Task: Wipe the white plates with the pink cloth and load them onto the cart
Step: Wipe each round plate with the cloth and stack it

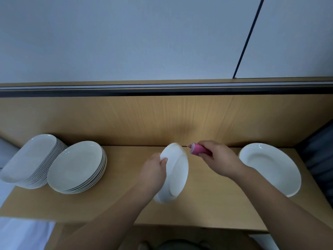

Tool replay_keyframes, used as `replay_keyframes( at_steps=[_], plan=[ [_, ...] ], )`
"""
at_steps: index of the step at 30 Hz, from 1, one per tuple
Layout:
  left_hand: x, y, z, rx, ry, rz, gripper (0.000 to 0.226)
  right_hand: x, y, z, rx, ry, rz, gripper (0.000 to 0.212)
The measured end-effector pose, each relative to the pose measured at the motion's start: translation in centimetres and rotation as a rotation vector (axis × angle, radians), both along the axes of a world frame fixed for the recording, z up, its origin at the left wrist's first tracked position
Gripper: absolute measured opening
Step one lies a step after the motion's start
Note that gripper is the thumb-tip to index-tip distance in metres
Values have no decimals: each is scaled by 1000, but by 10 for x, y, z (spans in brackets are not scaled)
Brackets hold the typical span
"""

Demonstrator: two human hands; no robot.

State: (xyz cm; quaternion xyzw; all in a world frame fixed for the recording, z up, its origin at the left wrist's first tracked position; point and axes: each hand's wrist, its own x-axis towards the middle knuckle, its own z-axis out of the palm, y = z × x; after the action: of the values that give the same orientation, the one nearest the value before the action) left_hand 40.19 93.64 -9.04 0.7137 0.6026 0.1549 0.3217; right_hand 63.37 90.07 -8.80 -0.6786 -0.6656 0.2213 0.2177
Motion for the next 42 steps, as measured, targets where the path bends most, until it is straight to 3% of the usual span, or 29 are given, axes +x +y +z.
replay_keyframes(
  at_steps=[3, 7, 9, 15, 23, 34, 42],
  plan=[
    [-22, 9, -3, -37, -87, 32, 26, -19, 18, -2, -25, -20, 42, 24],
    [-56, 19, -17, -139, 7, -108, 62, -50, 47, -3, -86, -71, 131, 25],
    [-71, 24, -27, -199, 34, -153, 69, -66, 63, -5, -103, -111, 189, 27],
    [-91, 34, -48, -213, 101, -232, 74, -113, 104, -34, -61, -266, 336, 38],
    [-100, 41, -65, -253, 30, -186, 73, -113, 108, -72, -90, -352, 521, 66],
    [-106, 32, -71, -294, 39, -148, 72, -82, 65, -113, -184, -108, 166, 37],
    [-104, 28, -68, -295, 189, -231, 90, -81, 73, -108, -201, -86, 253, 30]
  ],
)
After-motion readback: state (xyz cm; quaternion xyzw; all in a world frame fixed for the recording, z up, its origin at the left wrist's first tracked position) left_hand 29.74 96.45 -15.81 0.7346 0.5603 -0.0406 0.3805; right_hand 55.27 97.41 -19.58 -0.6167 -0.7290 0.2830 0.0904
